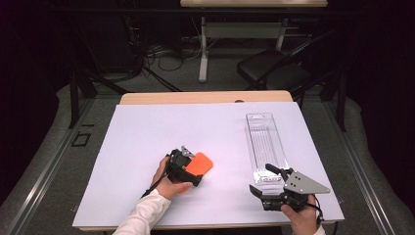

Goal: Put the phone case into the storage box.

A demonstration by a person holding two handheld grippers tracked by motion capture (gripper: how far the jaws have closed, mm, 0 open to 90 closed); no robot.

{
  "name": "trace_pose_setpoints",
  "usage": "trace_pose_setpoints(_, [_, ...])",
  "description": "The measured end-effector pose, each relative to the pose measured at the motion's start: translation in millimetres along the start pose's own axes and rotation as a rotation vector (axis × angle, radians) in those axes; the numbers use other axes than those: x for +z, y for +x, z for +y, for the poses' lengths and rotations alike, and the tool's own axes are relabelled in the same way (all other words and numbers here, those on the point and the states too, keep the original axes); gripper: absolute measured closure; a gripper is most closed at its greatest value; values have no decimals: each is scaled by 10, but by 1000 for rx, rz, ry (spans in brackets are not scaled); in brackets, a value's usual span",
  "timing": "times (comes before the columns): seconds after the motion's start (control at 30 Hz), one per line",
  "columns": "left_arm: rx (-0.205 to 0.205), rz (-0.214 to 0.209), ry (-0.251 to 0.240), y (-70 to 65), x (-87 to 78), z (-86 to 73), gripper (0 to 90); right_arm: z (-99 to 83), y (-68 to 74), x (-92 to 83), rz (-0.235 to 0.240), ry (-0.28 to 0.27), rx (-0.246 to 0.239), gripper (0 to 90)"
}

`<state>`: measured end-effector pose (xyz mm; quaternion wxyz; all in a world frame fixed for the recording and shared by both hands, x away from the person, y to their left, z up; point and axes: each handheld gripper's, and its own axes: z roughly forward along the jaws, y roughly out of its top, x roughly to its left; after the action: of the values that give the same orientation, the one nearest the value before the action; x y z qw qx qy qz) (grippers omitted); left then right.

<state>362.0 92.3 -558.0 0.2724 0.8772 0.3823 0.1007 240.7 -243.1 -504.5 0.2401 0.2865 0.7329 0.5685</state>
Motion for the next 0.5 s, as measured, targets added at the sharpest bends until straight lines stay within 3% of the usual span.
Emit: trace_pose_setpoints(0.5, [20, -2, -12, -21, -25, -14, 52, -3, -2, 3, 4, 1, 0, 145])
